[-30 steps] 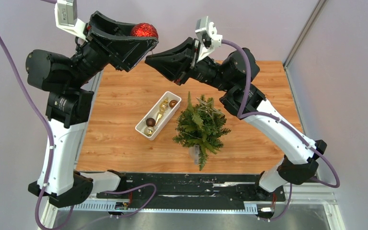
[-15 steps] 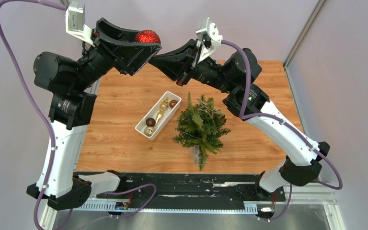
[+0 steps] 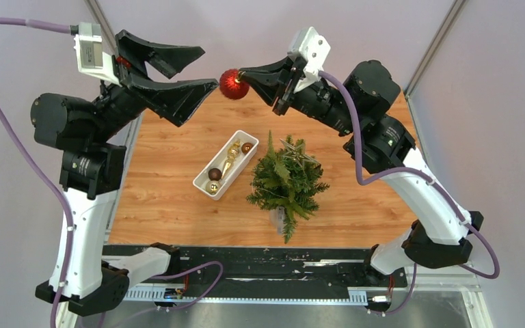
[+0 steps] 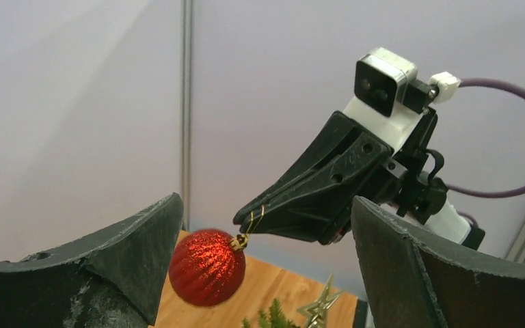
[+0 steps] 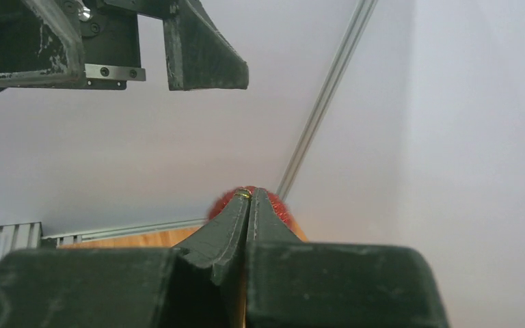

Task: Decorate the small christmas tree
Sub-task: Adjust the decoration item.

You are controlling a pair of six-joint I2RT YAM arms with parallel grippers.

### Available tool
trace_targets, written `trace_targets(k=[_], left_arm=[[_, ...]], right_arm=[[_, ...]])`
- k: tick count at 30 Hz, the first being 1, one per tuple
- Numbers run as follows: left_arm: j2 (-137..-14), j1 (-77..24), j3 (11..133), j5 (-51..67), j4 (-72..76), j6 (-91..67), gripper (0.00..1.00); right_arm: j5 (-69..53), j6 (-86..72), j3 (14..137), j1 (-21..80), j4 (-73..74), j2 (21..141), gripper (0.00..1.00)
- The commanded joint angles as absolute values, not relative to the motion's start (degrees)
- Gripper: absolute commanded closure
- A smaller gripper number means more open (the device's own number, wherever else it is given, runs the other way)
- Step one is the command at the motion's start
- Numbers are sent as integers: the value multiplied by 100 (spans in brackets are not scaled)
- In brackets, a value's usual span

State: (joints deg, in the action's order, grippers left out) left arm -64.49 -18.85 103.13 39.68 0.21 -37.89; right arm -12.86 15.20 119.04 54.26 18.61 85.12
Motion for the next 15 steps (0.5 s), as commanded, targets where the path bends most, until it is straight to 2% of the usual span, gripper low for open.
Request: trace_targets(k=[1,5,9,15], left_arm=[[-6229,-1794,10292,4360,-314,-2762,0],[-5910,-1788,10110,4197,-1583,-1866,0],[-5487,-1790,9743,4222,-1927,-1041,0],[-5240,-1789,9858,4405,-3046,386,0]], right_arm=[[-1075,1981,12248,5573,2091,8505,100],[-517,2515,12442,6055,2120,8634,100],[-72,3026,12625,6520,2155,8754,100],[487,3421,12626,6995,2221,8861,100]])
